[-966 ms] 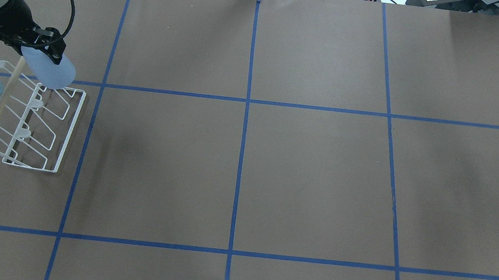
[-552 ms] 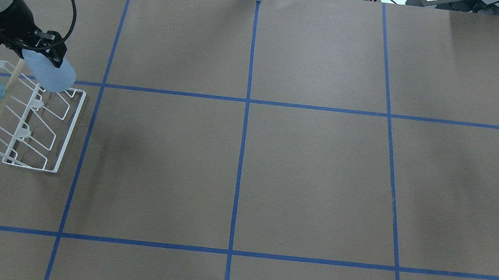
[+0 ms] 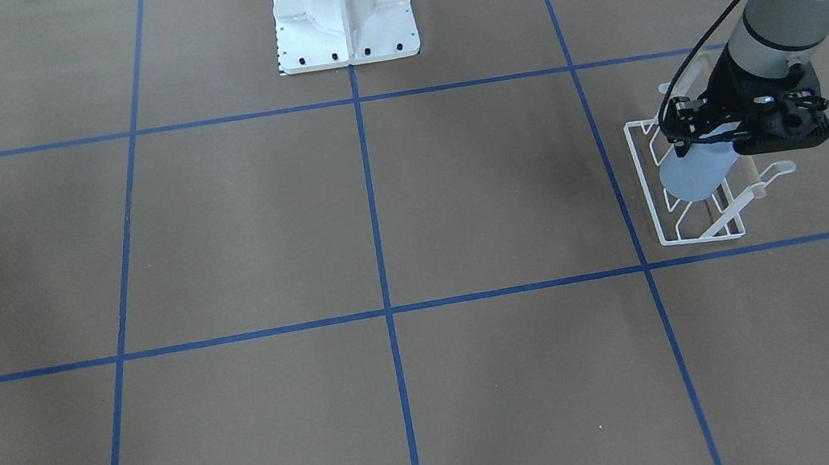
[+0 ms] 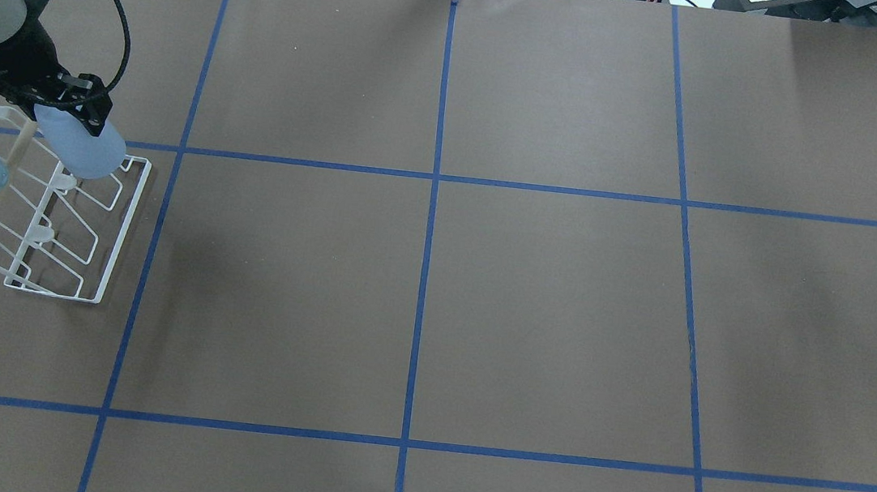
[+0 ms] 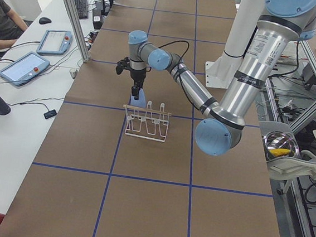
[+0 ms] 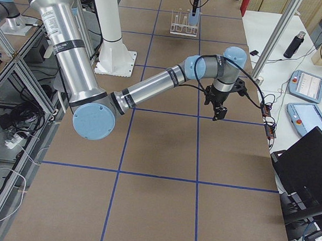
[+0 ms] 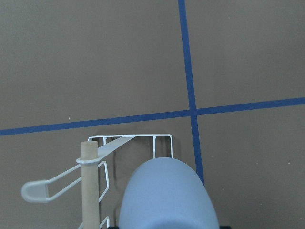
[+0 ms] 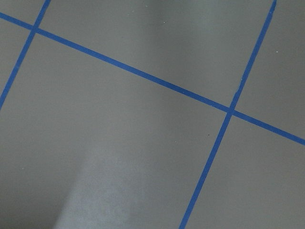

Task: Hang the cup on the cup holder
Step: 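Release the cup with the left gripper and withdraw the left arm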

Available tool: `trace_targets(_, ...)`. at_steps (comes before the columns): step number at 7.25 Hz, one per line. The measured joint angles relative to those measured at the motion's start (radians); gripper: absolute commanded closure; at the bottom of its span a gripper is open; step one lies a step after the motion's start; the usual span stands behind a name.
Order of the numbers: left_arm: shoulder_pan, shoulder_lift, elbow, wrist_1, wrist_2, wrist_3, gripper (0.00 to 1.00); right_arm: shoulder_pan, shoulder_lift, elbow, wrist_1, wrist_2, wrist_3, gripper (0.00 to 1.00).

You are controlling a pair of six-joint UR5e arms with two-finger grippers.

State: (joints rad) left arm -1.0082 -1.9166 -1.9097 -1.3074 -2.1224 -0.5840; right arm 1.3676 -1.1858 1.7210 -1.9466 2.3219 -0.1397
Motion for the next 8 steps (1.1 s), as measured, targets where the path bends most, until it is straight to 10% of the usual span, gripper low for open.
trace_targets(1, 0.002, -0.002, 0.009, -0.002, 0.000, 0.001, 1.00, 0.000, 0.000, 0.000, 0.000, 0.000, 0.000, 0.00)
trace_targets(2, 0.005, -0.005, 0.017, -0.004, 0.000, 0.001, 0.73, 0.001, 0.000, 0.000, 0.000, 0.000, 0.000, 0.00)
trace_targets(3, 0.008, -0.006, 0.023, -0.009, 0.000, 0.001, 0.20, 0.001, 0.000, 0.000, 0.000, 0.000, 0.000, 0.00)
trace_targets(4, 0.010, -0.005, 0.028, -0.019, 0.001, 0.001, 0.02, 0.001, 0.000, 0.000, 0.000, 0.001, 0.000, 0.00)
trace_targets(8, -0.039, 0.009, 0.000, -0.049, 0.001, 0.142, 0.02, 0.028, -0.016, 0.033, -0.003, -0.005, 0.007, 0.00)
